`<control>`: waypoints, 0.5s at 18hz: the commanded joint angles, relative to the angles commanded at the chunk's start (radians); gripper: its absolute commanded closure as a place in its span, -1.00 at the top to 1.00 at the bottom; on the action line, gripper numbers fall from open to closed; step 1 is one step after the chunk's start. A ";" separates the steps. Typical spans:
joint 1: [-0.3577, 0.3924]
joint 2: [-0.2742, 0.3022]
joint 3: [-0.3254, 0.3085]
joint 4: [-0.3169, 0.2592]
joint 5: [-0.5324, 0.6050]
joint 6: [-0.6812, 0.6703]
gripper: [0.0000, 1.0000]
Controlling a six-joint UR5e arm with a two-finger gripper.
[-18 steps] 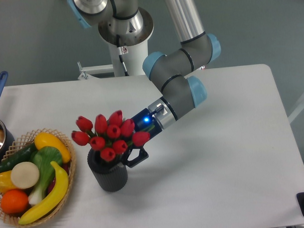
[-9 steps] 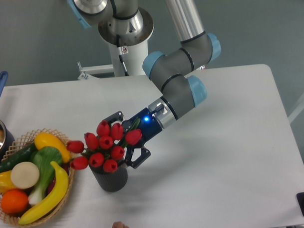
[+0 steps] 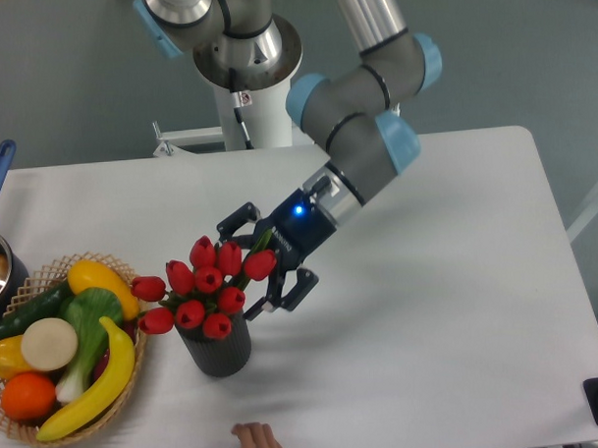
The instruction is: Insert the flowers into the vase
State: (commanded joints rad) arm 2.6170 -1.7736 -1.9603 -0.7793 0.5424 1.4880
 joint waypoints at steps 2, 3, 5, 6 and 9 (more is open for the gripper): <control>0.018 0.052 -0.031 0.002 0.127 0.014 1.00; 0.023 0.074 -0.032 0.002 0.167 0.015 1.00; 0.037 0.130 -0.034 0.002 0.238 0.014 1.00; 0.060 0.158 -0.037 -0.002 0.273 0.015 1.00; 0.109 0.229 -0.043 -0.005 0.336 0.018 1.00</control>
State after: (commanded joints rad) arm 2.7257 -1.5450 -2.0034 -0.7838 0.8788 1.5064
